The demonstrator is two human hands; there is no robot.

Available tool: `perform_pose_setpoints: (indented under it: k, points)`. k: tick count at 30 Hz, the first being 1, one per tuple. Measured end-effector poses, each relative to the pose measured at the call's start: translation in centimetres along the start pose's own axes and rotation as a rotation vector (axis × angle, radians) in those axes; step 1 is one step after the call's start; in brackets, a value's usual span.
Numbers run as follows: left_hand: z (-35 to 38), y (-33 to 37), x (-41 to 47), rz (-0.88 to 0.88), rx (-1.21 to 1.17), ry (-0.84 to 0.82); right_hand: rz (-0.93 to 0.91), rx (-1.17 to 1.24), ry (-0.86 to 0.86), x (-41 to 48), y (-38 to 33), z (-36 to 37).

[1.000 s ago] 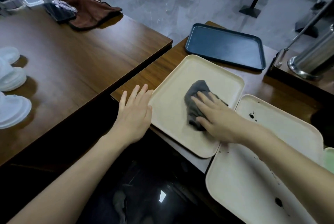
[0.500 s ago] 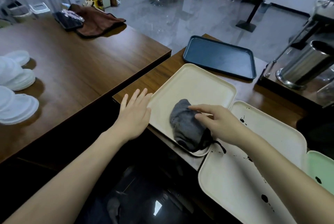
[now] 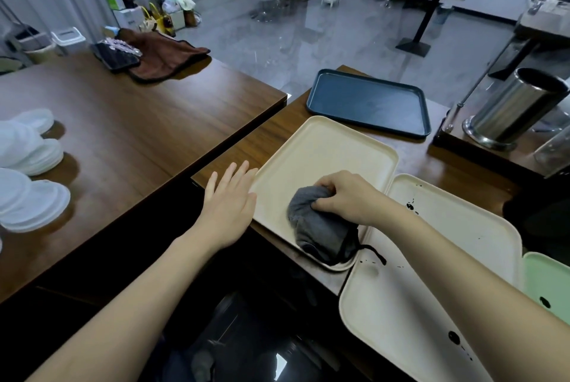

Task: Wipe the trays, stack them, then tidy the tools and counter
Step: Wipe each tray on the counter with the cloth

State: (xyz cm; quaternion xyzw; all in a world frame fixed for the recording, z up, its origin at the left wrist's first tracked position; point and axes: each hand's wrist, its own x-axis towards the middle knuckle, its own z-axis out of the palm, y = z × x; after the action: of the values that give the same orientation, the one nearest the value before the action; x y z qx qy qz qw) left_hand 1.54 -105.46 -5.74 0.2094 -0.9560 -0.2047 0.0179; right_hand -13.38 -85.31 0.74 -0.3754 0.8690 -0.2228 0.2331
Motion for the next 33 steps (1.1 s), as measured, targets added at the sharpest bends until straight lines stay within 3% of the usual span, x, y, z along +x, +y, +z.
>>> perform_pose_setpoints:
  k: [3,7,13,15,18,21,25,26,29,33]
  points:
    - [0.0,0.1,0.1,-0.004,0.007,0.004,-0.029,0.068,0.009,0.1,0.2,-1.1]
    - [-0.3,0.3,0.0,-0.016,0.039,-0.010,-0.046,0.331,0.062,0.0,0.2,-3.5]
    - [-0.3,0.4,0.1,-0.019,0.029,-0.009,-0.146,0.347,0.461,-0.1,-1.0,-8.3]
    - [-0.3,0.4,0.1,-0.017,0.022,-0.009,-0.158,0.329,0.500,-0.3,-1.6,-8.9]
    - [-0.2,0.4,0.0,-0.013,-0.004,0.000,-0.161,0.193,0.372,-0.9,-2.3,-6.6]
    - [-0.2,0.2,0.0,-0.014,-0.001,-0.004,-0.154,0.010,0.039,-1.5,-2.2,-2.4]
    - [-0.1,0.2,-0.2,0.005,-0.019,0.007,-0.325,-0.231,0.121,-0.7,0.1,-0.1]
    - [-0.1,0.2,-0.2,0.005,-0.021,0.015,-0.354,-0.326,0.071,-0.4,0.5,0.3]
    - [-0.1,0.0,-0.1,0.011,-0.022,0.024,-0.341,-0.463,-0.129,-0.7,0.7,2.2]
    - [0.0,0.0,0.0,0.015,-0.023,0.024,-0.245,-0.512,-0.056,1.2,1.2,2.6]
